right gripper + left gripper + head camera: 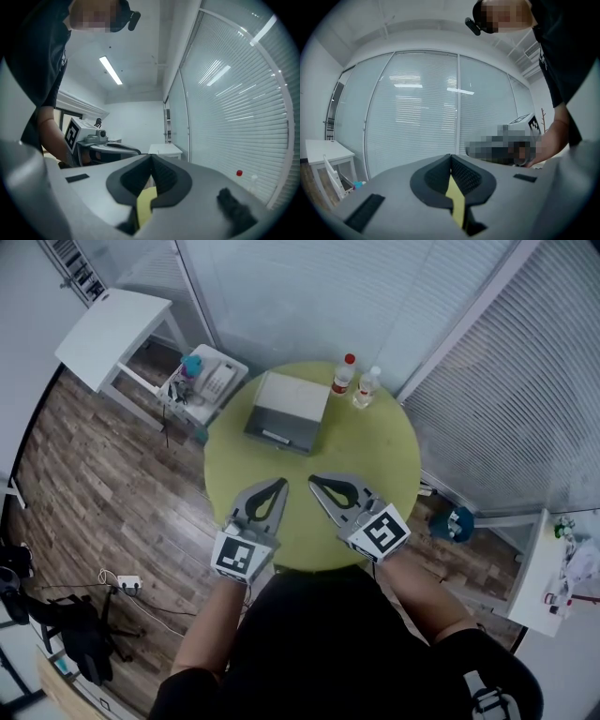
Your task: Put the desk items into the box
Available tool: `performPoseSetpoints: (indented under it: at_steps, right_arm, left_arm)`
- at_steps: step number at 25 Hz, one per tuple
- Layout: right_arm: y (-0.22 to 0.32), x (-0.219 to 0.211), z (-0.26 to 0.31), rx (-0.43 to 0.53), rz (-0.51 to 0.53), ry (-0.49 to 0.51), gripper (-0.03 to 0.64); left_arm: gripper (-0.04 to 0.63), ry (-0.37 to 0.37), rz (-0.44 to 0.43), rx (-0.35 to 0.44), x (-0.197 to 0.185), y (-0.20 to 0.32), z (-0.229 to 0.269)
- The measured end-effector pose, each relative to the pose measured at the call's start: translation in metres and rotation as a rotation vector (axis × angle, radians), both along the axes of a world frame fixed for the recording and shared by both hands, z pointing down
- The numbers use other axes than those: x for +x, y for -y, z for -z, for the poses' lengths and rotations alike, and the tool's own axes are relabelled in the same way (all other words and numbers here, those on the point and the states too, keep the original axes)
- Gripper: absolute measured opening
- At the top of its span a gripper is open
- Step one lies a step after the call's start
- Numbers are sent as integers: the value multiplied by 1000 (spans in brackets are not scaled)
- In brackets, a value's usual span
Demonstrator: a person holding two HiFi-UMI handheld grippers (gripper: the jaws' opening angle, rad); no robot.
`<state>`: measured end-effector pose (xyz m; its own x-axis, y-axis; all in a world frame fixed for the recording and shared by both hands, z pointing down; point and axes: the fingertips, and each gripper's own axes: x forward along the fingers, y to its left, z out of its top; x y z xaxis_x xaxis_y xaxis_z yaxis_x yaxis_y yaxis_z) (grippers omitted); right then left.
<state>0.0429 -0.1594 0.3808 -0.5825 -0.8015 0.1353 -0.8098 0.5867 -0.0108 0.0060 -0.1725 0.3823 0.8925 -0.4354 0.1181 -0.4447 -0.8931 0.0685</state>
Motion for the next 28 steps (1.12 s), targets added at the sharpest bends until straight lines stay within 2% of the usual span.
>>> performPoseSetpoints:
  at_steps: [12,28]
  right_arm:
    - [0,-10,8,17,5,-26,17]
    - [-2,-19,10,31,22,-20,17]
  left_arm:
    - [12,-9,-7,20,-5,-4,7]
    - [14,-17,11,8,-11,-6,9]
